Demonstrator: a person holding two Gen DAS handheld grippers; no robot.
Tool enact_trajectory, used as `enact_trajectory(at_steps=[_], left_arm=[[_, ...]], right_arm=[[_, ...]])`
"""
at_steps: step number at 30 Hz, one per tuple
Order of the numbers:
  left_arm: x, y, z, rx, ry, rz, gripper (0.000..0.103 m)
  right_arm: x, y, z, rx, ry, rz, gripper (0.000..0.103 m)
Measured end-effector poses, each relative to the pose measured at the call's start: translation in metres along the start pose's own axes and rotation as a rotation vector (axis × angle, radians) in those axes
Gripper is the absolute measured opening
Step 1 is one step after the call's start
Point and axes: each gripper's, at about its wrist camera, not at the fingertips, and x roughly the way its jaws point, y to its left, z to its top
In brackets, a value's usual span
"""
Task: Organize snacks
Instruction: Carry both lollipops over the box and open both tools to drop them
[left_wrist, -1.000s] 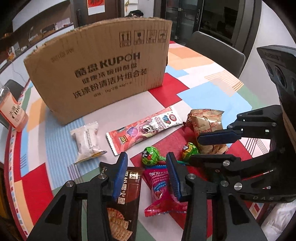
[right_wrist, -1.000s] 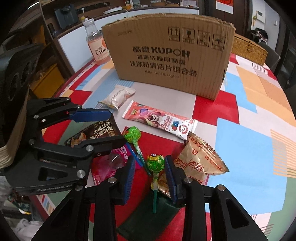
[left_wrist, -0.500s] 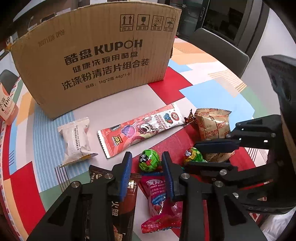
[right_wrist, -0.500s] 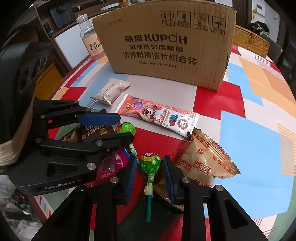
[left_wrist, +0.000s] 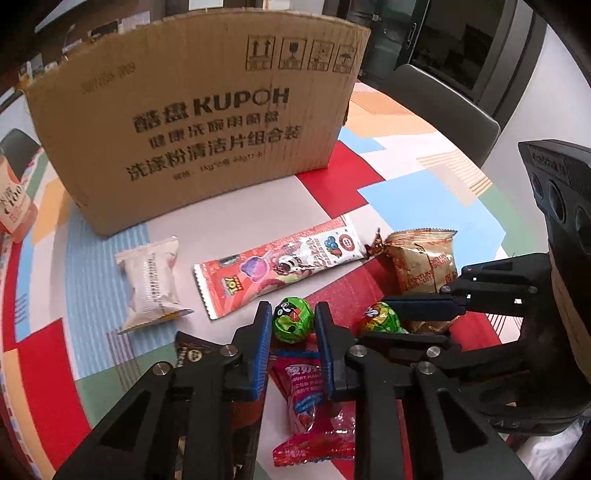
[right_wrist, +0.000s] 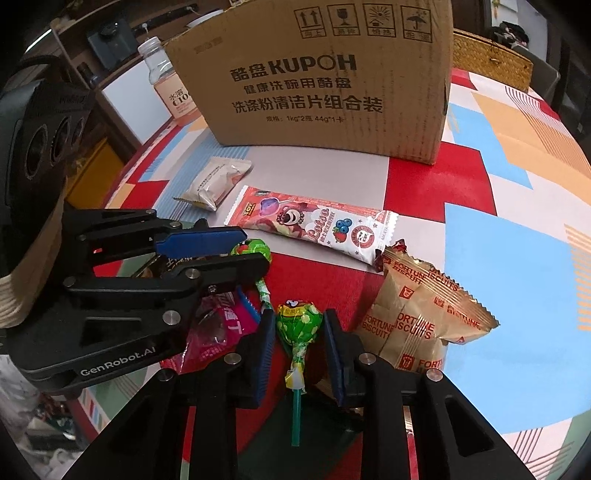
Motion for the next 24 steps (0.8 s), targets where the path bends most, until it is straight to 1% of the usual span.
enact_trajectory(at_steps=[6, 10, 19, 24], left_arm=[[-0.015, -0.002, -0.001, 0.001, -0.039, 0.035, 0.024], [-0.028, -0.001, 0.000, -0.018, -0.071, 0.037, 0.024], [-0.059, 0.001, 0.014, -0.050, -0.156, 0.045, 0.024], [-0.080, 0.002, 0.025, -0.059, -0.214, 0.063, 0.024]], right_arm=[[-0.016, 0.003, 0.000, -0.006, -0.046, -0.012, 0.027], [-0.033, 0.006, 0.006, -0.011, -0.095, -0.024, 0.027], [-0.066, 0.013, 0.024, -0.019, -0.199, -0.034, 0.027], [-0.087, 0.019, 0.037, -0.032, -0.275, -0.050, 0.027]])
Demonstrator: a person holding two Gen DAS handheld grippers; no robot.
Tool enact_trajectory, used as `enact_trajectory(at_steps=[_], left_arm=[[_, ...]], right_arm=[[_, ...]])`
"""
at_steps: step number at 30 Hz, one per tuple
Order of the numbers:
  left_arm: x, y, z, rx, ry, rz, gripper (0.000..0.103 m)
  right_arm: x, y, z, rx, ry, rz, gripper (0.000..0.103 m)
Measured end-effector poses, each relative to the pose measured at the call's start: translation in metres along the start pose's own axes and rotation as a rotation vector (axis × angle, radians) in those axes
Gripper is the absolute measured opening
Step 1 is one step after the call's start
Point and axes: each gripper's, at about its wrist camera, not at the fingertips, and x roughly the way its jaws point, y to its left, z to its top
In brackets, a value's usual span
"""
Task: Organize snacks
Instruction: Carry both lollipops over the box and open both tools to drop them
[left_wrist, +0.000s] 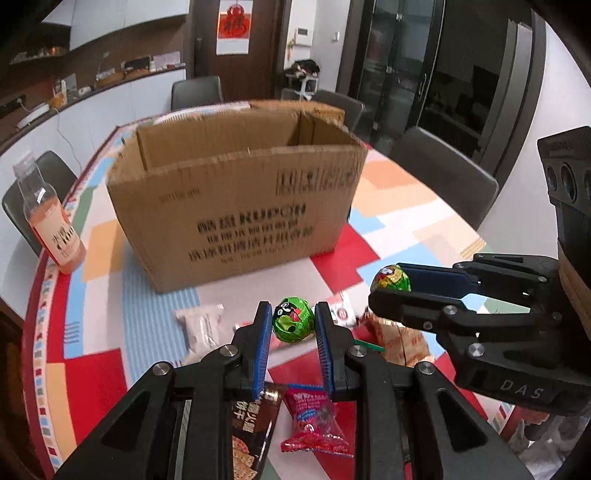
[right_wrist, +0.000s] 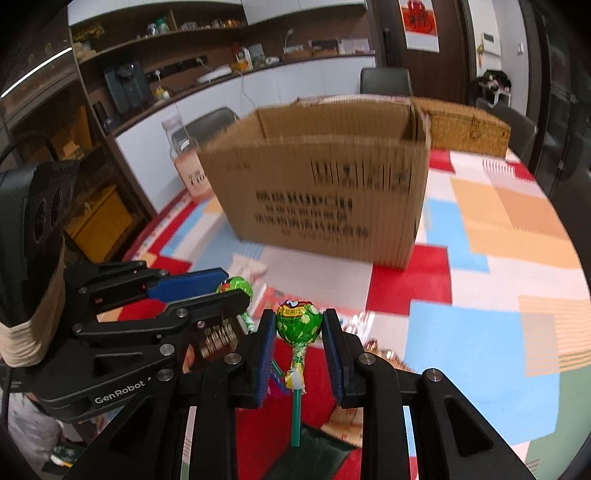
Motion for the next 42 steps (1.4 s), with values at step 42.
enact_trajectory(at_steps=[42], left_arm=[[-0.052, 0.035, 0.142, -0.028, -0.300, 0.137, 0.024]], right_arm=[[-0.036, -0.009, 0.149, -0.009, -0.295, -0.042, 0.027]])
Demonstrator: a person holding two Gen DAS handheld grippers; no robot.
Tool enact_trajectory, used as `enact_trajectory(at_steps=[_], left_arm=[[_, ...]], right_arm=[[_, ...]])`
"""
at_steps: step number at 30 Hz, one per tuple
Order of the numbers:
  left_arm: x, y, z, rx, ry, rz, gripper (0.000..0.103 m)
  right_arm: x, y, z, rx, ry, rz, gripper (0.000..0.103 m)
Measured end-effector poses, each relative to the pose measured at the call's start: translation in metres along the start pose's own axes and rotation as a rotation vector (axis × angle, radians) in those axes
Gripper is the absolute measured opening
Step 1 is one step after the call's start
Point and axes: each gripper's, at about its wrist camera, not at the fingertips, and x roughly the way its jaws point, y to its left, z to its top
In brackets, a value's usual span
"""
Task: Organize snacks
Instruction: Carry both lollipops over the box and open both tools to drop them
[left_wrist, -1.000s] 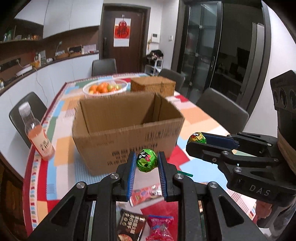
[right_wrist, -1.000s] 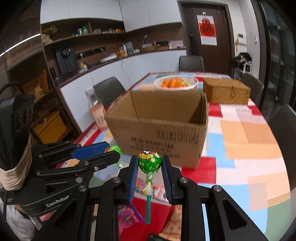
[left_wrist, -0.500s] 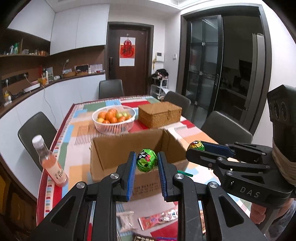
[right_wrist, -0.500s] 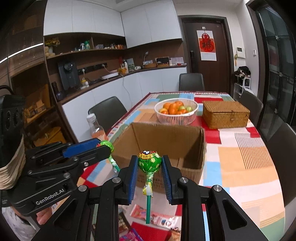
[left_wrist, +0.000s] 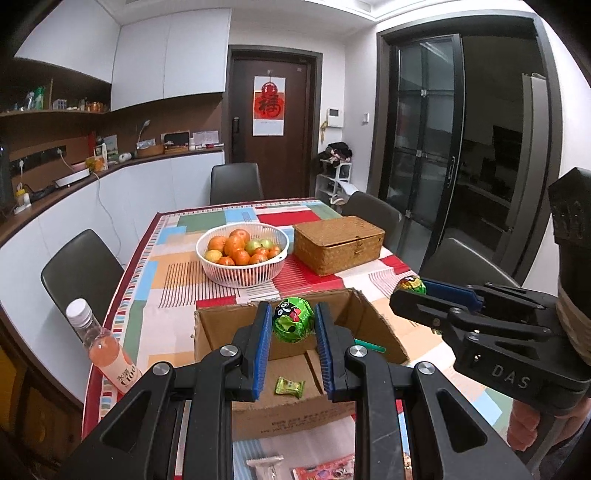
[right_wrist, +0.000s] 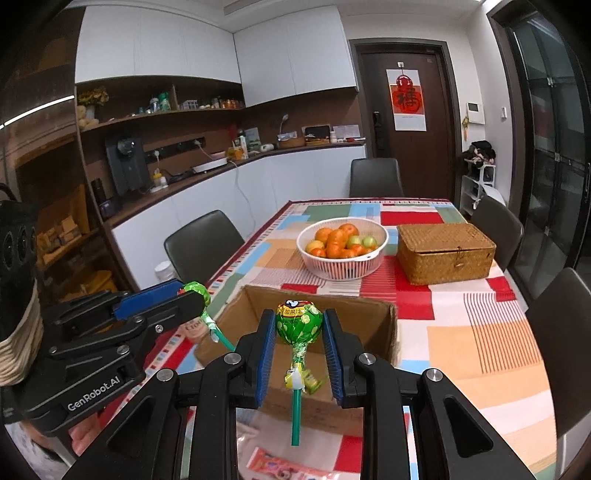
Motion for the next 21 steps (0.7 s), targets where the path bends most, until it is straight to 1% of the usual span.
enact_trajectory(at_steps=[8, 12, 14, 16, 17, 18, 20, 21], left_arm=[[0.044, 0.012, -0.004, -0.029, 0.079, 0.015, 0.024], [0.058, 0.016, -0.006, -0.031, 0.112, 0.030, 0.024], [0.063, 0.017, -0.006, -0.035, 0.122, 0.049, 0.025], [0.067, 0.020, -0.007, -0.044, 0.134, 0.080, 0.038], [0.067, 0.021, -0.008, -0.049, 0.135, 0.087, 0.038], [0.065, 0.021, -0.010, -0.051, 0.133, 0.089, 0.038], [0.060, 0.020, -0.014, -0.051, 0.133, 0.095, 0.038], [0.056, 0.019, -0.017, -0.048, 0.128, 0.095, 0.038]], right_arm=[[0.033, -0.012, 0.003, 0.004, 0.047, -0.007, 0.027], [0.048, -0.016, 0.000, 0.005, 0.074, -0.010, 0.027], [0.055, -0.018, -0.001, 0.011, 0.089, -0.014, 0.027], [0.059, -0.019, -0.003, 0.018, 0.096, -0.022, 0.027], [0.061, -0.020, -0.004, 0.018, 0.106, -0.035, 0.029], [0.062, -0.020, -0.004, 0.018, 0.115, -0.047, 0.035], [0.060, -0.020, -0.007, 0.014, 0.113, -0.065, 0.041], [0.057, -0.018, -0.009, 0.008, 0.111, -0.071, 0.042]])
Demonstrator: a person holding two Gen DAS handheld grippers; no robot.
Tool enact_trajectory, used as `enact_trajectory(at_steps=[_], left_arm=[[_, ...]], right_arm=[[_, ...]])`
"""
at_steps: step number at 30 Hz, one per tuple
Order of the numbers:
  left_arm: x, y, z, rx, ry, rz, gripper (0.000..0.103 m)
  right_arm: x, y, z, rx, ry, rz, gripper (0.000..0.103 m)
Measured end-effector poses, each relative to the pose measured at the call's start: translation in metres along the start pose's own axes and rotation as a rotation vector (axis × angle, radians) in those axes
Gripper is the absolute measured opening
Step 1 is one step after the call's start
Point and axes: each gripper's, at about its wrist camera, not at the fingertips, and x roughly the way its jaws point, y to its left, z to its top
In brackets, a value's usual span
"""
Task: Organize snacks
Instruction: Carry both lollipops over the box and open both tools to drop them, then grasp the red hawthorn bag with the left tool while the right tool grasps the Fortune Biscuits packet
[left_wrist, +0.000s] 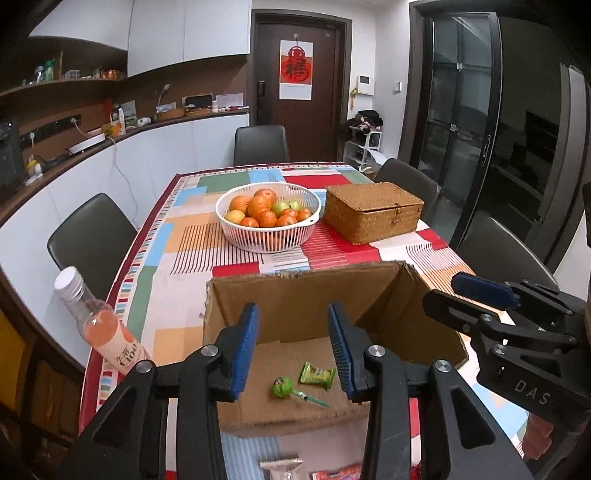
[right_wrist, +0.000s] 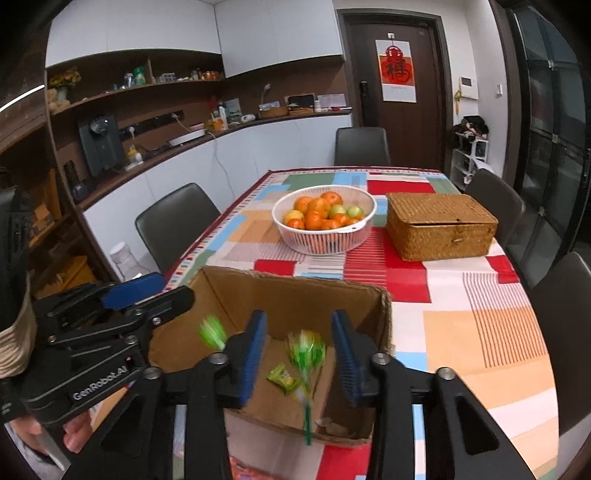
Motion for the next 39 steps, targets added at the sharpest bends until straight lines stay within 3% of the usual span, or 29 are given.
enact_trajectory(at_steps=[9, 19, 28, 39], left_arm=[[-0.046, -0.011, -0.032, -0.002, -0.028, -0.031, 0.039], [-0.094, -0.031, -0.077, 0.048, -0.033, -0.039, 0.048], [-0.102, -0.042, -0.123, 0.059, 0.054, -0.050, 0.055], [-0.083, -0.053, -0.166, 0.071, 0.203, -0.084, 0.056]], right_arm=[[-0.043, 0.017, -0.028, -0.054, -0.041, -0.002, 0.049], [-0.085, 0.023, -0.066, -0.045, -0.058, -0.016, 0.061], [-0.092, 0.021, -0.114, -0.031, 0.031, -0.020, 0.061], [-0.081, 0.013, -0.168, 0.025, 0.184, -0.037, 0.061]])
